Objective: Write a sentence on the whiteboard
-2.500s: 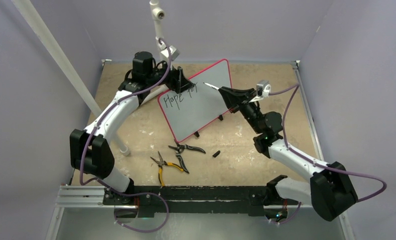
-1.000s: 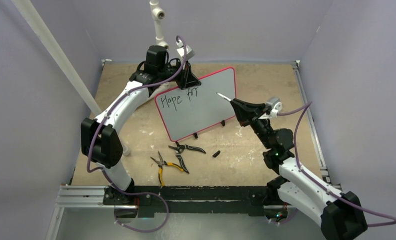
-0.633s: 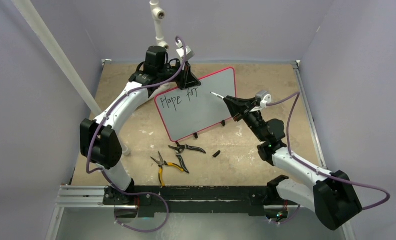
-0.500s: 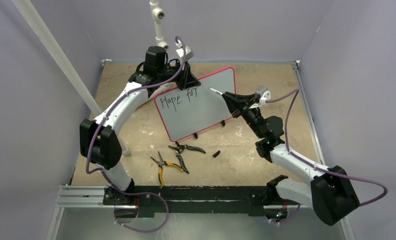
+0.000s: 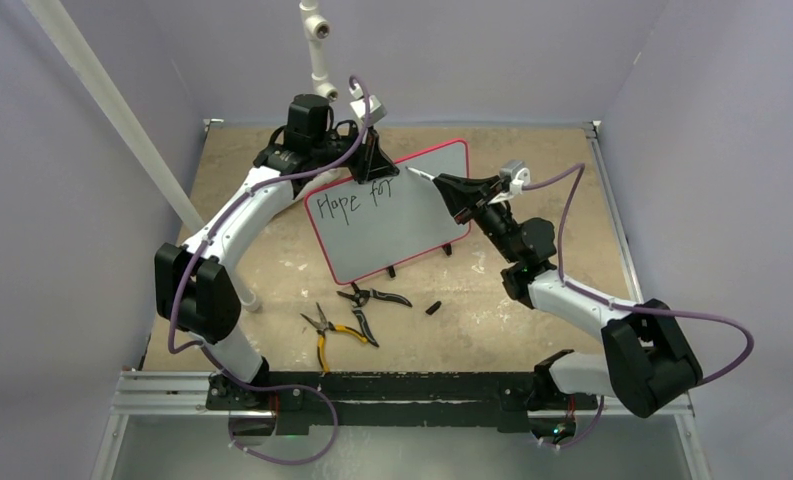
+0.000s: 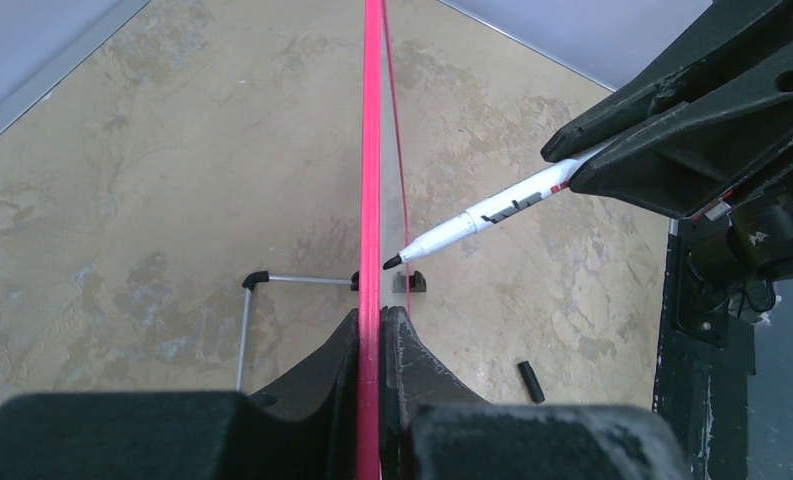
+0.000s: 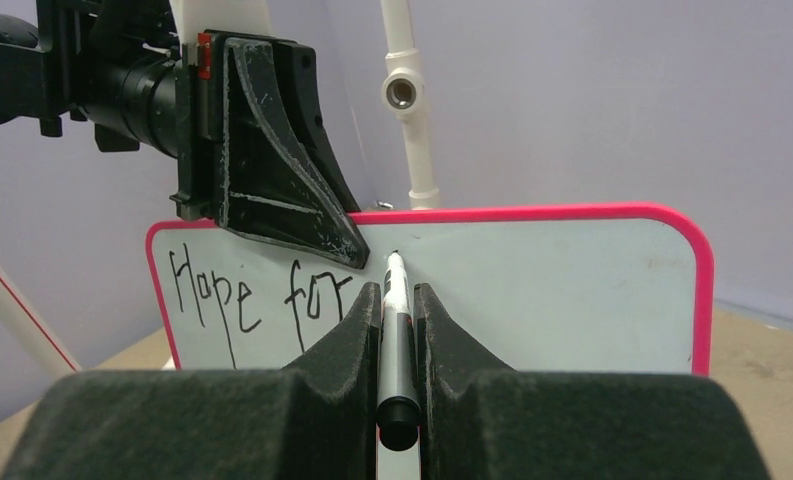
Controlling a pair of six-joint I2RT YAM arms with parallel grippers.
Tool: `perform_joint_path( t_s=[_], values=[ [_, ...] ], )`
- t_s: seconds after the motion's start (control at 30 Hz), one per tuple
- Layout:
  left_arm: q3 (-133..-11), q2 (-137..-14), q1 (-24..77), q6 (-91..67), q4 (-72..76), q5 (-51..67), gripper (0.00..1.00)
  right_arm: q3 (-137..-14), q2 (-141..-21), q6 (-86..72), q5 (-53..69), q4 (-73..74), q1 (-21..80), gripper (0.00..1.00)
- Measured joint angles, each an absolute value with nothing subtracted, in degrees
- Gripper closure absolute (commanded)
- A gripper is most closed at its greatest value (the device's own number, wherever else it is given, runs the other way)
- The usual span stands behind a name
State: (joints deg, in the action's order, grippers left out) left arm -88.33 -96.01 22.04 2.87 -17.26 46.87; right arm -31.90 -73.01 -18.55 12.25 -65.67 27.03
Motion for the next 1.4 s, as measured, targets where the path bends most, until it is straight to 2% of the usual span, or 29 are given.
perform_joint_path(
  t_s=[1.4],
  values=[
    [-88.27,-96.12,21.8,2.72,-17.06,46.24,1.0,-26.65,-74.02,-22.55,11.22,-66.11,26.94,1.0]
  ],
)
